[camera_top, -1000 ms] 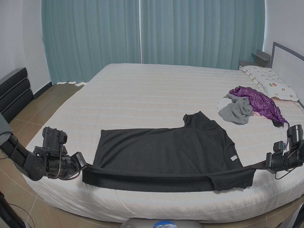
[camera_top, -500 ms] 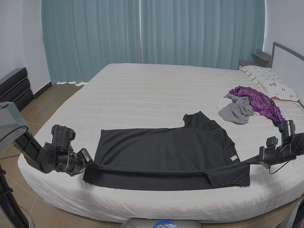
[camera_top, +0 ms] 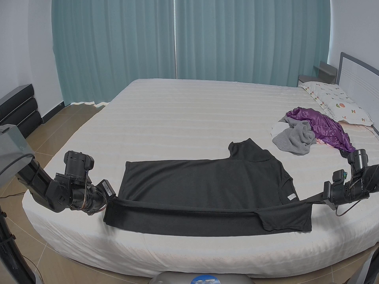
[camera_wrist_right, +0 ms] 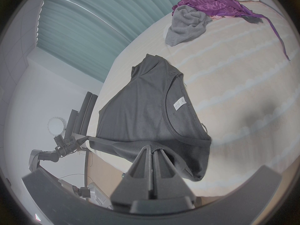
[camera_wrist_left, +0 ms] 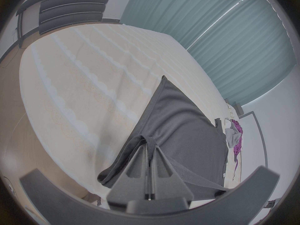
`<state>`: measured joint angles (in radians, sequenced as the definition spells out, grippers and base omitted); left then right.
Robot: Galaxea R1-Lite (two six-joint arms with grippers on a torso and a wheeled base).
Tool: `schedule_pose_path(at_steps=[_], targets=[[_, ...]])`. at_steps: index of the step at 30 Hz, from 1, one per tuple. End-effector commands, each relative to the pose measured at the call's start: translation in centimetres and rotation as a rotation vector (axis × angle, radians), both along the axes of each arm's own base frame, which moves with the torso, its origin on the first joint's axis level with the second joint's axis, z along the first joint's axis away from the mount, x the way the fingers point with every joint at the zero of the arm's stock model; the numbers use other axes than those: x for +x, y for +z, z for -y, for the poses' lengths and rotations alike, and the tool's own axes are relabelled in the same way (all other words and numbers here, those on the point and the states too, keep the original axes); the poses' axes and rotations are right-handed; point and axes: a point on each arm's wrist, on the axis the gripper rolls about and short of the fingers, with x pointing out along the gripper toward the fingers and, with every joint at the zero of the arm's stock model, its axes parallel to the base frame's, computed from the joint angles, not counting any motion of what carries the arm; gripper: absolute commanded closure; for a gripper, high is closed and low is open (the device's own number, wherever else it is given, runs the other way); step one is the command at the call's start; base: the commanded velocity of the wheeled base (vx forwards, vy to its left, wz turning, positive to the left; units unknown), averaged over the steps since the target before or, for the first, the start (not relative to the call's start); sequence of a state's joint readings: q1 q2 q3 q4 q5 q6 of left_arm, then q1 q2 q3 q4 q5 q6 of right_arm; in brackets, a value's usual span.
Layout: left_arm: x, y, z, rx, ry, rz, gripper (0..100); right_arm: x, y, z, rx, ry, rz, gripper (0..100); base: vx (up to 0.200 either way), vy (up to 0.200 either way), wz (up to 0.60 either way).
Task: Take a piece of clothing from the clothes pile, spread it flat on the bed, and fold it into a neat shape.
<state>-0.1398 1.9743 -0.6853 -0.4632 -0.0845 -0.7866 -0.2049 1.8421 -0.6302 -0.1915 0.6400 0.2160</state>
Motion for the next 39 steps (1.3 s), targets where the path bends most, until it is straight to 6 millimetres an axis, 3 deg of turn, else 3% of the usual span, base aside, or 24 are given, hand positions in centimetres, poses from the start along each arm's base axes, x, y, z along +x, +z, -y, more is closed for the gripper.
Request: schedule_pose_path(at_steps=[1,9,13,27,36,37,39], targets=[[-1.6,1.8,-0.2,-0.002,-0.003,0.044,100,-2.1,1.3,-0.1,-0.006,-0.011,0.036,100,0.000,0.000,0.00],[-2.5,2.0,-0.1,0.002,-0.013,0.042,100,-3.5,1.7,-0.4,-0.010,-0.009,0.048,100,0.000,0.000,0.00],[-1.7,2.0,0.0,-0.003,-0.017,0.050,100,-2.3,1.1,-0.2,-0.002,-0.009,0.028,100,0.000,0.000,0.00],[2.3,-1.8,0.6,-0.001,-0.012,-0.020,100,2.8,-2.0,0.0,0.007,0.020,-0.038,100,0.000,0.000,0.00],[3.6,-3.3,0.8,0.001,-0.013,-0.038,100,4.5,-2.9,-0.6,0.016,0.036,-0.052,100,0.000,0.000,0.00],[3.7,-3.3,0.8,0.001,-0.013,-0.040,100,4.5,-3.0,-0.6,0.017,0.038,-0.055,0,0.000,0.000,0.00],[3.8,-3.3,0.9,-0.001,-0.013,-0.039,100,4.7,-3.3,-0.6,0.020,0.036,-0.061,0,0.000,0.000,0.00]])
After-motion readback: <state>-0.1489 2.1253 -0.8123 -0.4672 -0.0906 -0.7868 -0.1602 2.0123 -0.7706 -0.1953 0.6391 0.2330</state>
